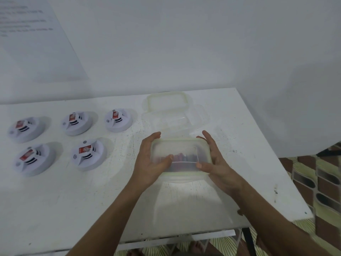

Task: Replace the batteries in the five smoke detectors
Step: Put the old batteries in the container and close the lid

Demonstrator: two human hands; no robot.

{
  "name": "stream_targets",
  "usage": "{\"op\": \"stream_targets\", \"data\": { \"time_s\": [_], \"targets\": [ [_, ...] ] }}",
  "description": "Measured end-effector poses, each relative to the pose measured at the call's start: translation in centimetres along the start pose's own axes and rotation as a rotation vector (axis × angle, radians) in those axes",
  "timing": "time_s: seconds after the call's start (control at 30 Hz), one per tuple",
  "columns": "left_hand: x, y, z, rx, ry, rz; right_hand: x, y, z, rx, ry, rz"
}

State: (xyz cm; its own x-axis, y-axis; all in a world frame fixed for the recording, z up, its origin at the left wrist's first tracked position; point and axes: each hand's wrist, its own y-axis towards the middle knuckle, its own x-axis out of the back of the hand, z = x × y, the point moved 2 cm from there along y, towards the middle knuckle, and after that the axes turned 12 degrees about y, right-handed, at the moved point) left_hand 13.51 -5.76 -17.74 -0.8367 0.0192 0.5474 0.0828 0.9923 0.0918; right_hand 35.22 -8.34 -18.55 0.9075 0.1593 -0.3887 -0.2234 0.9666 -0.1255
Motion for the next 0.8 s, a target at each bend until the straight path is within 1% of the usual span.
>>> {"op": "stream_targets", "data": {
  "time_s": [0.07,0.27,0.37,0.43,0.5,0.6,0.67,0.73,0.8],
  "targets": [
    [0.2,0.3,0.2,-0.006,0.054,0.027,0.3,0.0,0.4,-0.032,-0.038,0.015],
    [0.9,0.0,0.2,0.031,0.095,0.037,0.4,-0.7,1.1,-0.016,-0.279,-0.074],
    [1.0,-0.8,0.2,0.010,0.045,0.161,0.2,-1.3,0.5,-0.024,-0.302,-0.033],
    [1.1,-1.1,0.3,-0.007,0.038,0.247,-0.1,-1.3,0.3,-0.023,-0.255,-0.034],
    [1.2,-1.2,0.2,-0.047,0.083,0.289,-0.3,-1.2,0.1,-0.005,-0.113,-0.042],
    [1.0,-1.2,0.3,-0.088,0.123,0.268,-0.5,-1.2,-0.4,0.020,0.088,-0.042],
    [0.8,-1.0,0.3,-0.084,0.103,0.228,-0.7,-1.4,-0.6,0.020,0.118,-0.033],
    [0.6,-0.9,0.4,-0.086,0.118,0.209,-0.6,-1.7,-0.6,0.019,0.026,-0.011],
    [0.6,-0.8,0.4,-0.122,0.205,0.213,-0.2,-1.9,-0.1,0.025,-0.169,0.072]
  ]
}}
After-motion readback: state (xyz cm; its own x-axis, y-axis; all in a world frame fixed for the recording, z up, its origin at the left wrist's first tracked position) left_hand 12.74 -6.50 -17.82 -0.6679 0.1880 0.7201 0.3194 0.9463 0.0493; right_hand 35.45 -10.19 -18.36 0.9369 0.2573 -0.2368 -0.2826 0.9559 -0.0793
